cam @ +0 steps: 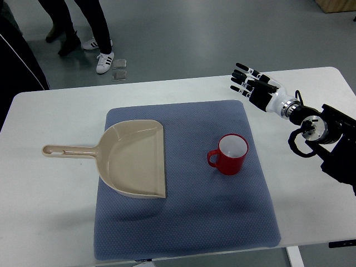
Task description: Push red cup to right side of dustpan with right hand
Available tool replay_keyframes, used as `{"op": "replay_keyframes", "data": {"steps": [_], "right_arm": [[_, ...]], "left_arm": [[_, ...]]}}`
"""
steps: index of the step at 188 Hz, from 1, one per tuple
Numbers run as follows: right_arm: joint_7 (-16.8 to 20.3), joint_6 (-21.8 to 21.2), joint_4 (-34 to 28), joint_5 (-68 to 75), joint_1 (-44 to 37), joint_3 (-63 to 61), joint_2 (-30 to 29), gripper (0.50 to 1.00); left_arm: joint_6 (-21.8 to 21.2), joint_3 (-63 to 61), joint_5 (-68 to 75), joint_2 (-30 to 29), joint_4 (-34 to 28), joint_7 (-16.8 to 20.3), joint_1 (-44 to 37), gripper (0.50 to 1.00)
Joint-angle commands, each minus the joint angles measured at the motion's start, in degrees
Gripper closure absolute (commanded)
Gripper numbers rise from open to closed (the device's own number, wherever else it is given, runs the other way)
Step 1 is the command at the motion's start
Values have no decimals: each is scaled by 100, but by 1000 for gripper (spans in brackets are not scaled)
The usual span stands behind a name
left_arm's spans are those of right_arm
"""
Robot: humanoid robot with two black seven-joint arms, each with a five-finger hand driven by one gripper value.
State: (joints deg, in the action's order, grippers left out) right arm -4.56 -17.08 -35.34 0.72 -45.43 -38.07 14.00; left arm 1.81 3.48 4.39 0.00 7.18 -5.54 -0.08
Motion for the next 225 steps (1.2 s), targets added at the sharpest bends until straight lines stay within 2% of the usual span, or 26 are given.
{"op": "replay_keyframes", "data": {"steps": [1, 75, 117, 135, 165, 174, 189, 225], "right_arm": [[-10, -41, 1, -1, -1, 2, -2, 566], [-71, -129, 18, 7, 25, -69, 51, 566], [-80, -147, 97, 7, 51, -130, 420, 566], [-124, -419, 97, 25, 60, -139, 639, 566], [-704, -832, 88, -19, 87, -42, 1044, 566], [-739, -1096, 80, -54, 113, -16, 1167, 566], [-774, -1792, 97, -370, 297, -33, 1518, 566], [-845, -1792, 97, -722, 649, -42, 2107, 566]], "left_arm": [[-5, 30, 0, 0, -14, 0, 0, 500], [4, 30, 0, 0, 47, 9, -9, 500], [4, 21, 0, 0, 21, 9, 0, 500], [4, 21, 0, 0, 38, 9, 0, 500], [4, 21, 0, 0, 38, 9, 0, 500], [4, 21, 0, 0, 21, 9, 0, 500], [4, 21, 0, 0, 3, 9, 0, 500], [4, 21, 0, 0, 30, 9, 0, 500]]}}
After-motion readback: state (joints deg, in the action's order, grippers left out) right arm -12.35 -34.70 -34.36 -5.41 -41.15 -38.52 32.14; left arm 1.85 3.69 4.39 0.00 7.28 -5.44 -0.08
